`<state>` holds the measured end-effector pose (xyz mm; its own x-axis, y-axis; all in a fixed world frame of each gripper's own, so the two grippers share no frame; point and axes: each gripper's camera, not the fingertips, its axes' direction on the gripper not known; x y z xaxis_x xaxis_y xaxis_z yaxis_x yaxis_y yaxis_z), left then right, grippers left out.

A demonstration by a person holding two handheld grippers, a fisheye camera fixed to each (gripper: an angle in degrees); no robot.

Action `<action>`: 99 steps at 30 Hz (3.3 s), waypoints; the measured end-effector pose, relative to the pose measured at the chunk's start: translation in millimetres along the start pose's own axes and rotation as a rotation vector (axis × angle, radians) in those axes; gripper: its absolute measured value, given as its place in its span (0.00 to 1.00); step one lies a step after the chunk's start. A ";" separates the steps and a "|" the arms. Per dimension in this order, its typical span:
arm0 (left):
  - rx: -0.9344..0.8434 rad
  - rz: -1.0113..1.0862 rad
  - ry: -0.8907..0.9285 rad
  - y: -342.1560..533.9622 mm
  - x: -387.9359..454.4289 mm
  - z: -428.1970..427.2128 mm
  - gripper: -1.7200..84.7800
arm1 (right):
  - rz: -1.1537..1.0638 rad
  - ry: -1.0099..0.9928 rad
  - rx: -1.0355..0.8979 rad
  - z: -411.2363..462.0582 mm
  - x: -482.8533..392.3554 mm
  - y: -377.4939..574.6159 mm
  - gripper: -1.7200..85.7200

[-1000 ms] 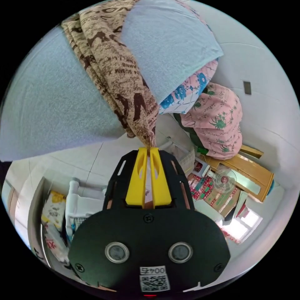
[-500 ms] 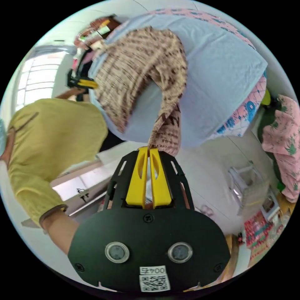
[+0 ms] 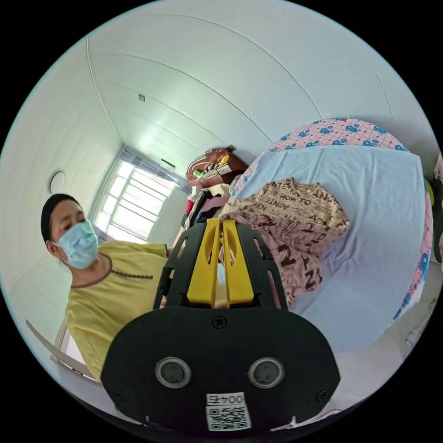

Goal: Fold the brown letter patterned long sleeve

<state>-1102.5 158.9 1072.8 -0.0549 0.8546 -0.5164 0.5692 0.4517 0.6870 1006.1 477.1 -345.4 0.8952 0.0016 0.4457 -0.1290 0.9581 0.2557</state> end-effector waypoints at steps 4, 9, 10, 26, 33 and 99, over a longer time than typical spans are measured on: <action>0.098 0.081 0.039 -9.1 -13.0 -36.0 0.29 | 0.024 0.004 0.011 53.6 -9.9 -33.9 0.01; 0.193 0.089 0.079 -7.4 -61.9 -79.8 0.30 | 0.092 0.001 -0.026 137.5 2.0 -78.2 0.01; 0.204 0.075 0.103 -5.0 -70.1 -84.1 0.30 | 0.103 0.007 -0.028 146.8 4.2 -82.1 0.01; 0.174 -0.661 0.065 197.1 -299.8 -116.8 0.06 | 0.354 0.375 0.090 341.4 98.0 -38.3 0.11; 0.075 -0.788 -0.019 249.1 -330.9 -84.8 0.06 | 0.635 0.859 -0.193 383.7 179.6 141.5 0.10; -0.028 -0.437 -0.428 252.8 -163.8 -3.7 0.06 | 0.251 1.012 -0.087 388.7 405.2 48.9 0.09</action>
<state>-952.7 134.1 1333.0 0.0595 0.4121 -0.9092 0.5460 0.7490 0.3752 1196.7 413.3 181.1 0.7912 0.4038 -0.4593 -0.3650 0.9144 0.1750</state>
